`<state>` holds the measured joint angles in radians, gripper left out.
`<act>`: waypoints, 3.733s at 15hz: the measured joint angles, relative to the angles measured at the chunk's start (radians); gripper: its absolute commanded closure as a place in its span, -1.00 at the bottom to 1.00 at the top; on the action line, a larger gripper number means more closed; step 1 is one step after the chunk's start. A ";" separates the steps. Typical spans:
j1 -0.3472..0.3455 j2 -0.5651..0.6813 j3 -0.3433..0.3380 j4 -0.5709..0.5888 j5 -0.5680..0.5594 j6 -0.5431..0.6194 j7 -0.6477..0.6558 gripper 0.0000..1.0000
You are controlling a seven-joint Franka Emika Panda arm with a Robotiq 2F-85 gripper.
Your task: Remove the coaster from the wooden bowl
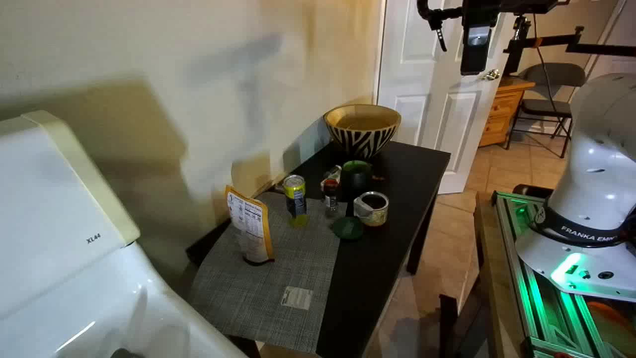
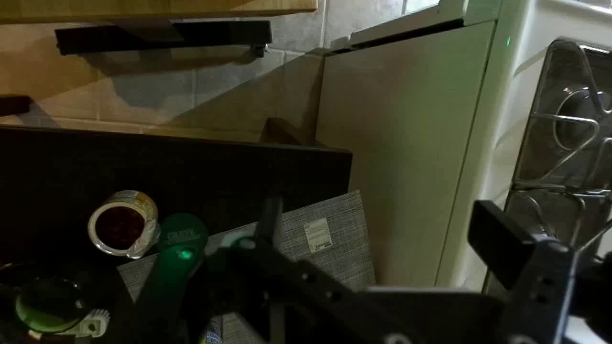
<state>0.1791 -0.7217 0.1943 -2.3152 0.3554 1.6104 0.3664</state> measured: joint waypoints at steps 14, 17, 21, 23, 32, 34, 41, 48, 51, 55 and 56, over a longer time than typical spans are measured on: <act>0.000 0.000 0.000 0.000 0.000 0.000 0.000 -1.00; -0.017 -0.001 0.002 0.000 -0.006 0.000 -0.001 -1.00; -0.115 -0.032 -0.016 -0.040 -0.155 -0.009 -0.002 -1.00; -0.168 -0.050 -0.044 -0.084 -0.246 -0.010 -0.015 -1.00; -0.439 -0.072 -0.305 -0.230 -0.647 0.019 -0.109 -1.00; -0.511 -0.066 -0.375 -0.222 -0.740 0.056 -0.135 -1.00; -0.562 -0.004 -0.487 -0.154 -0.794 0.144 -0.223 -1.00; -0.562 -0.005 -0.480 -0.154 -0.794 0.144 -0.223 -1.00; -0.562 -0.005 -0.480 -0.154 -0.794 0.144 -0.223 -1.00; -0.561 -0.005 -0.480 -0.152 -0.790 0.145 -0.223 -1.00; -0.557 -0.003 -0.480 -0.151 -0.789 0.163 -0.223 -1.00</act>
<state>-0.3783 -0.7244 -0.2859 -2.4664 -0.4335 1.7737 0.1430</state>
